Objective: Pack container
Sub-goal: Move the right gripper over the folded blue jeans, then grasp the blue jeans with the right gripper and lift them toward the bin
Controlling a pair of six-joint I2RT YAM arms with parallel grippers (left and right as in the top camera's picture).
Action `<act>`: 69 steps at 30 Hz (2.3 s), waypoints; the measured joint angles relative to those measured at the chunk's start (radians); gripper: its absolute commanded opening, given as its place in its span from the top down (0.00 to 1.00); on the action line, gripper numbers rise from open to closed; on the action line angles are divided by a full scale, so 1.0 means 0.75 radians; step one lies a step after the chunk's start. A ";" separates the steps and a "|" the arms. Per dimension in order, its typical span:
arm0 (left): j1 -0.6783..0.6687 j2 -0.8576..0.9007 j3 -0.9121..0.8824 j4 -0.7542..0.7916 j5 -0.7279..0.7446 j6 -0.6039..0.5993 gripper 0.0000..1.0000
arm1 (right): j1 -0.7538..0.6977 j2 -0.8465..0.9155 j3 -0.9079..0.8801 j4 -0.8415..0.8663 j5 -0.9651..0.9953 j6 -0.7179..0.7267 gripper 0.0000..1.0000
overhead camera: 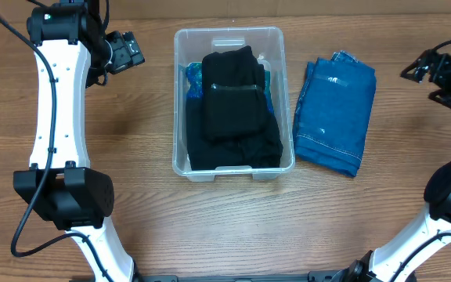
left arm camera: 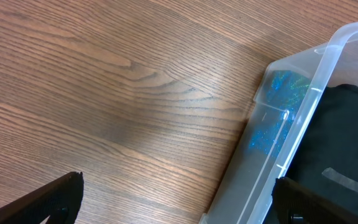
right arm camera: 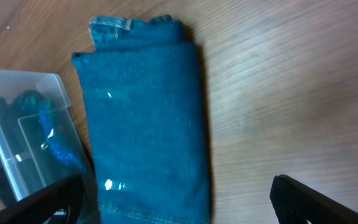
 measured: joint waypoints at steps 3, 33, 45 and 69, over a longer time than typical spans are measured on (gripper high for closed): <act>0.000 0.000 0.000 0.001 -0.001 0.000 0.00 | 0.016 0.000 -0.110 0.111 -0.021 -0.035 0.00; 0.000 0.000 0.000 0.001 -0.001 0.000 0.00 | 0.157 0.005 -0.782 0.686 -0.186 -0.302 0.00; 0.000 0.000 0.000 0.001 -0.001 0.000 0.00 | 0.165 -0.009 -0.919 0.928 -0.266 -0.162 0.10; 0.000 0.000 0.000 0.001 -0.001 0.000 0.00 | 0.198 -0.014 -0.930 0.863 -0.314 -0.120 0.96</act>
